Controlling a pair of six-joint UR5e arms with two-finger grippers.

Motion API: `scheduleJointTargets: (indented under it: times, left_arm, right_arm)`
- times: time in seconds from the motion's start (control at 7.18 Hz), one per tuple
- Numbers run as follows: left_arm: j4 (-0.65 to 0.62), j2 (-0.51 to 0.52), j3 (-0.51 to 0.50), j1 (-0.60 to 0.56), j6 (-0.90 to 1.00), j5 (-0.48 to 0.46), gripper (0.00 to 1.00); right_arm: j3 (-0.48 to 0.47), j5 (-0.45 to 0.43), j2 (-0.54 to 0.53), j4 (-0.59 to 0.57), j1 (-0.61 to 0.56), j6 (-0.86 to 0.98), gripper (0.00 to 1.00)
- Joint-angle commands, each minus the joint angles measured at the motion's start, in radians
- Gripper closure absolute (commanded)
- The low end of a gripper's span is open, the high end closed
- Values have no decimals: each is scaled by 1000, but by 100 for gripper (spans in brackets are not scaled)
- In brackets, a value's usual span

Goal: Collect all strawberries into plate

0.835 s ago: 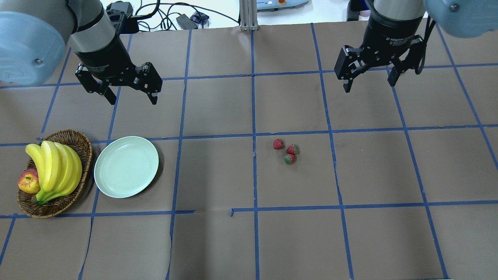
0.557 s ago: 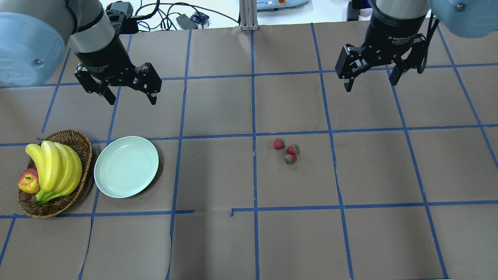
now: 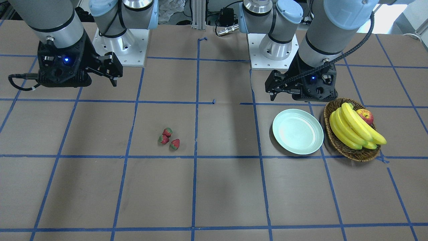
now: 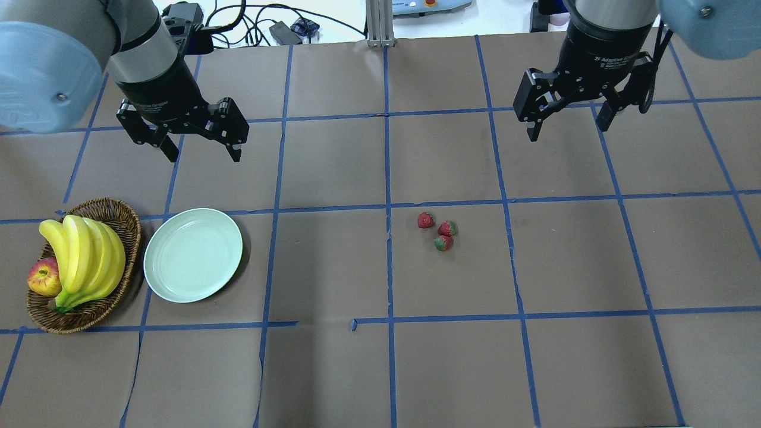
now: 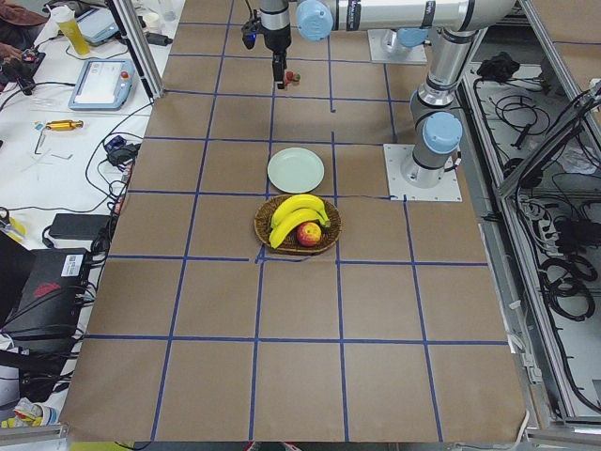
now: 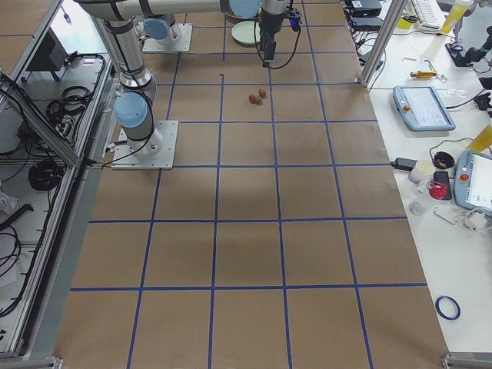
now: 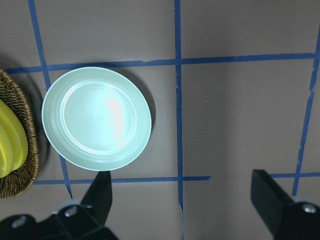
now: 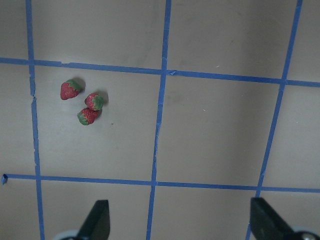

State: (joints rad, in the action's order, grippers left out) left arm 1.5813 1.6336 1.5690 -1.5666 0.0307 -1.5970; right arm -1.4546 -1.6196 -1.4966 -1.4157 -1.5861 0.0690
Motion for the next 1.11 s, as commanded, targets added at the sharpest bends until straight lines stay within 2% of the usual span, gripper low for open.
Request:
scheduleJointTargets:
  times: [0.0,0.97]
  left_arm:
    - [0,-9,-3,-12,0,0,0]
    - [0,-1,9,-18,-9,5,0]
  right_arm:
    - [-1,-2,4,-2,0,0,0]
    - [-13,14,19,-9,-3,2,0]
